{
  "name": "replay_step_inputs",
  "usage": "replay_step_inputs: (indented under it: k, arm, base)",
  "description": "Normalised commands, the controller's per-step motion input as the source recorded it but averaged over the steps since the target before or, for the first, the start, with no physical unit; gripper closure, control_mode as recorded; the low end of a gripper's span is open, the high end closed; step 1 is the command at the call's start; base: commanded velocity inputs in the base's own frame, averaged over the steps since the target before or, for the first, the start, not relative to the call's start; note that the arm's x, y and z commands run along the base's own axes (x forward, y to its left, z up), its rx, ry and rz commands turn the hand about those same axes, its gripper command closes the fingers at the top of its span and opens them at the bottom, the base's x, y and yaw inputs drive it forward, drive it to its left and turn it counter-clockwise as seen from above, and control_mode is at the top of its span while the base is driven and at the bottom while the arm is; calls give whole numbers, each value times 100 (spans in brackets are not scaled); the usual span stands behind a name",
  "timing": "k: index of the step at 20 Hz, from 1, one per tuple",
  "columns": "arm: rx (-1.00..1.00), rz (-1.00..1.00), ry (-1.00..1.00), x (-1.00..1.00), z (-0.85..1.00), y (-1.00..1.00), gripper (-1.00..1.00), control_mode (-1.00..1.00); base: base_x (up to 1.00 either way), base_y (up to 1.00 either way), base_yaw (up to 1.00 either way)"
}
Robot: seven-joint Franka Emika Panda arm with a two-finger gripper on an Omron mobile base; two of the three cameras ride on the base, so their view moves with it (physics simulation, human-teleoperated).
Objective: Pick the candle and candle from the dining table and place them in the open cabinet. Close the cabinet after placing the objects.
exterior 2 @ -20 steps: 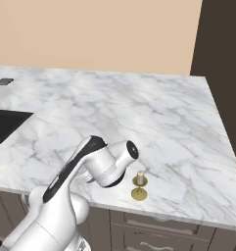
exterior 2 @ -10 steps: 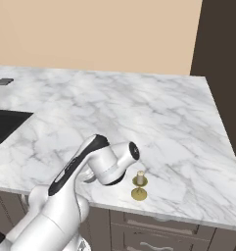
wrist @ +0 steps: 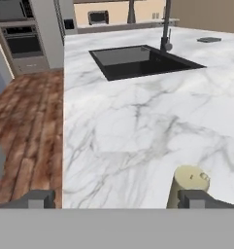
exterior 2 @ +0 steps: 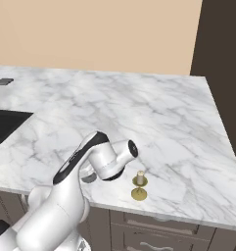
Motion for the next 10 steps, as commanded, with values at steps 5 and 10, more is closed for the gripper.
replay_step_inputs:
  k: [5, 10]
  arm:
    - [0, 0, 1, 14, -9, 1, -100, -100]
    - [0, 0, 2, 8, -15, 0, -100, -100]
  base:
    - [0, 0, 0]
    - [0, 0, 0]
